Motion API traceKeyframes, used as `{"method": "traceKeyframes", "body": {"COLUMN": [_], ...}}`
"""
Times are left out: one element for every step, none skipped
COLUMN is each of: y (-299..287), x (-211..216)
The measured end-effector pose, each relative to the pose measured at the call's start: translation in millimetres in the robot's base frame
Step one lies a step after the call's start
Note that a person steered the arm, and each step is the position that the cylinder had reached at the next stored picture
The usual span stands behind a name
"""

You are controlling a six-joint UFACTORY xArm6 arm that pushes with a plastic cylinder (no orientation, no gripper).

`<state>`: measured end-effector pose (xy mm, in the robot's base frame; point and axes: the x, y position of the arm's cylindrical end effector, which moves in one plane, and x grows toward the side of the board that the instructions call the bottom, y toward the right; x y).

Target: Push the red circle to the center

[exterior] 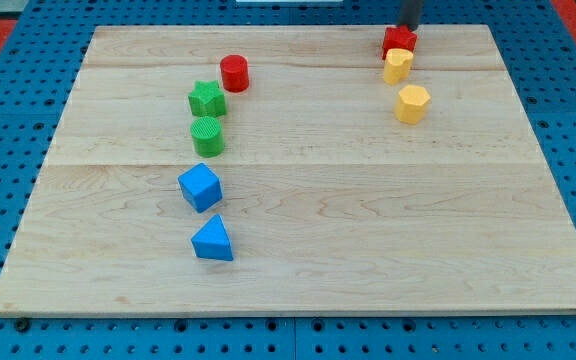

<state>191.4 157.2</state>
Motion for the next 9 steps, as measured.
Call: {"method": "traceKeyframes", "body": {"y": [-97.1, -200.6, -210.9, -219.3, -248.9, -232.5, -175.6, -159.1, -180.6], "x": [0.5, 8.0, 53.0, 60.2, 56.1, 89.1, 131.4, 149.8, 124.3]}}
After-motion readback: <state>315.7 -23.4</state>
